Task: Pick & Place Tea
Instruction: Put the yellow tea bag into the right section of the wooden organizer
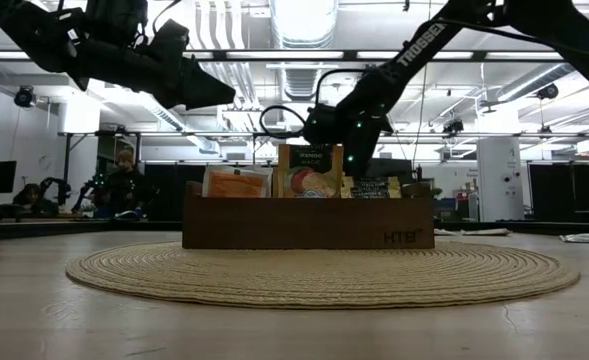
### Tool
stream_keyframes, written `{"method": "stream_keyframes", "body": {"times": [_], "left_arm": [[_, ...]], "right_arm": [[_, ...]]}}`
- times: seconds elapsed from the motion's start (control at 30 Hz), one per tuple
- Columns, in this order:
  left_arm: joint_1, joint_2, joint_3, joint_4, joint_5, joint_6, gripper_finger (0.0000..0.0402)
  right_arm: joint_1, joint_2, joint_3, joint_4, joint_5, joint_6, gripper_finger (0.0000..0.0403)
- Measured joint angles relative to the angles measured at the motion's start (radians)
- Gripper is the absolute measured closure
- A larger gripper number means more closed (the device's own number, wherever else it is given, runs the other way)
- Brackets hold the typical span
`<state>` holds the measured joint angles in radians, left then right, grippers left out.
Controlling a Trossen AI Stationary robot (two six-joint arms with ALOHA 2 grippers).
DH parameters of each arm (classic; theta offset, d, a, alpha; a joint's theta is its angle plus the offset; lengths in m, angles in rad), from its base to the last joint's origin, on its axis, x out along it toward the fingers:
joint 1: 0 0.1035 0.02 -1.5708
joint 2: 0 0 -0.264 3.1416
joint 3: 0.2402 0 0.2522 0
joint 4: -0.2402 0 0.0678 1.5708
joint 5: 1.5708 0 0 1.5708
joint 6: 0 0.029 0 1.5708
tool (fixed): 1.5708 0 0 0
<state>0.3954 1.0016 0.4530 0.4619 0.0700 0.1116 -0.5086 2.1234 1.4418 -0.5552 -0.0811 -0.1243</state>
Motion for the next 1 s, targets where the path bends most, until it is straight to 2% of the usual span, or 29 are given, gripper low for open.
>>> {"method": "stream_keyframes", "body": {"times": [0.2,0.3,0.5,0.8,0.93,1.0], "left_arm": [[0.0,0.0,0.0,0.0,0.0,-0.002,0.0216],[0.0,0.0,0.0,0.0,0.0,-0.015,0.0216],[0.001,0.0,0.0,-0.008,0.0,-0.031,0.0216],[0.002,0.0,0.0,-0.007,0.0,-0.03,0.0216],[0.002,0.0,0.0,-0.007,0.0,-0.029,0.0216],[0.002,0.0,0.0,-0.007,0.0,-0.029,0.0216]], "right_arm": [[0.003,-0.006,0.04,-0.107,0.008,-0.042,0.0373],[0.005,-0.005,0.057,-0.139,0.01,-0.056,0.039],[0.024,-0.022,0.103,-0.216,0.009,-0.093,0.0394],[0.037,-0.087,0.111,-0.251,-0.022,-0.056,0.0394],[0.036,-0.088,0.106,-0.27,-0.123,-0.068,0.0374],[0.045,-0.088,0.101,-0.271,-0.13,-0.101,0.0353]]}}
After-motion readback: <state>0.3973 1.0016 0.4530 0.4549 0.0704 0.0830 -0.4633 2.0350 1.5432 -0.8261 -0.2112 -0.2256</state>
